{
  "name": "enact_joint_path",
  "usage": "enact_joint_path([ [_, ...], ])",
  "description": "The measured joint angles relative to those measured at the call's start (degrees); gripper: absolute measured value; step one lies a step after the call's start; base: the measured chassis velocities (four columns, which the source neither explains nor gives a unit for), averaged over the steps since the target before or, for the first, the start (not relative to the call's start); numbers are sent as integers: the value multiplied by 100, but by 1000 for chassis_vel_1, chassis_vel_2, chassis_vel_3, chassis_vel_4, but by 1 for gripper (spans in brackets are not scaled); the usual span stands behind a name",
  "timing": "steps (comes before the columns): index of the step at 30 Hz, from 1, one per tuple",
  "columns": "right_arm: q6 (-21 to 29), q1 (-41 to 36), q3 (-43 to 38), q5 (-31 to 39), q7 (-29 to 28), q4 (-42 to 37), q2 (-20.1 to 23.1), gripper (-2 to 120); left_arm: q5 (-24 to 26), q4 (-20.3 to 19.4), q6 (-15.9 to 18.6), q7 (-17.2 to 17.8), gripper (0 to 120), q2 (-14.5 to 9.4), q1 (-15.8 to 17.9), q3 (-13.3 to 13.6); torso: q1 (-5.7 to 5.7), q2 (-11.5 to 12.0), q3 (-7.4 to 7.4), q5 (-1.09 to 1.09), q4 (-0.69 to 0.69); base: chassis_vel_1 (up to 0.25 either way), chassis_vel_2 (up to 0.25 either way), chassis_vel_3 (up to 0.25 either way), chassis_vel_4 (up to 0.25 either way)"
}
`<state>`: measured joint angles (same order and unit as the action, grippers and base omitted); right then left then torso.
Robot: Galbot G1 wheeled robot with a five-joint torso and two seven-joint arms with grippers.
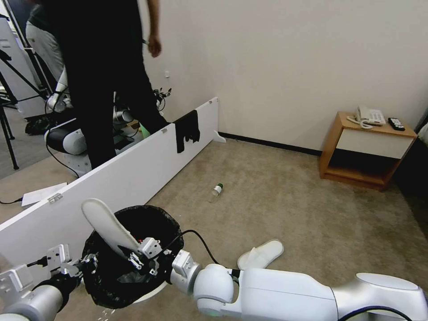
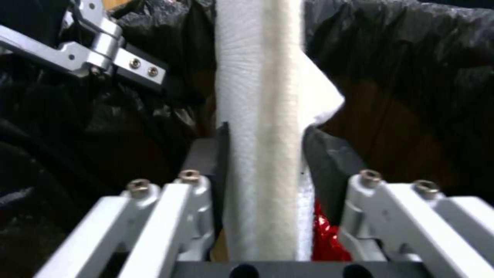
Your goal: Pick up the trash bin, then pick up the garbage from the floor and place it into the trash bin.
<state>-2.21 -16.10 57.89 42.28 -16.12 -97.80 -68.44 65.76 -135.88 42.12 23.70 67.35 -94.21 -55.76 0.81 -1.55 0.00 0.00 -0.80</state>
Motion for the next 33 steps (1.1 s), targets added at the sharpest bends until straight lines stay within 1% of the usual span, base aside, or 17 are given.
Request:
enact_joint_path([
  [1,-1,-1,-6,-2,1,0,6,47,1,0,0,-2,2,-2,1,1,0,0,0,0,1,0,0,0,0],
  [2,-1,-1,-6,-2,1,0,6,47,1,0,0,-2,2,-2,1,1,0,0,0,0,1,0,0,0,0],
  [4,-2,-3,-18,-3,3,-1,12,57,1,8,1,-5,2,-4,5,7,0,0,0,0,1,0,0,0,0],
  [5,-2,-3,-18,-3,3,-1,12,57,1,8,1,-5,2,-4,5,7,0,0,0,0,1,0,0,0,0],
  [7,-7,-8,-26,-4,6,-12,31,68,3,27,2,-10,2,-7,15,10,0,0,0,0,0,0,0,0,0],
  [8,-7,-8,-26,-4,6,-12,31,68,3,27,2,-10,2,-7,15,10,0,0,0,0,0,0,0,0,0],
  [10,-13,-9,-30,-6,8,-20,47,80,4,38,2,-13,2,-9,16,11,0,0,0,0,1,0,0,0,0],
  [11,-16,-10,-37,-7,9,-34,55,83,4,47,2,-14,2,-10,15,11,0,0,0,0,1,0,0,0,0],
  [14,-17,-11,-45,-7,9,-46,62,87,4,51,2,-16,2,-10,14,11,0,0,0,0,1,0,0,0,0],
  [16,-18,-12,-90,-4,9,-107,100,99,5,62,2,-20,2,-10,10,9,0,0,0,0,1,0,0,0,0],
  [28,0,-108,-363,44,-9,-366,332,100,-19,111,2,-28,2,5,2,6,0,0,0,0,0,0,0,0,0],
  [32,-4,-118,-579,43,-12,-474,368,99,-37,128,2,-33,2,28,1,16,0,0,0,1,1,0,0,0,0],
  [33,-13,-117,-737,54,-16,-541,390,99,-49,136,2,-33,2,35,0,17,0,0,0,1,1,0,0,0,0],
])
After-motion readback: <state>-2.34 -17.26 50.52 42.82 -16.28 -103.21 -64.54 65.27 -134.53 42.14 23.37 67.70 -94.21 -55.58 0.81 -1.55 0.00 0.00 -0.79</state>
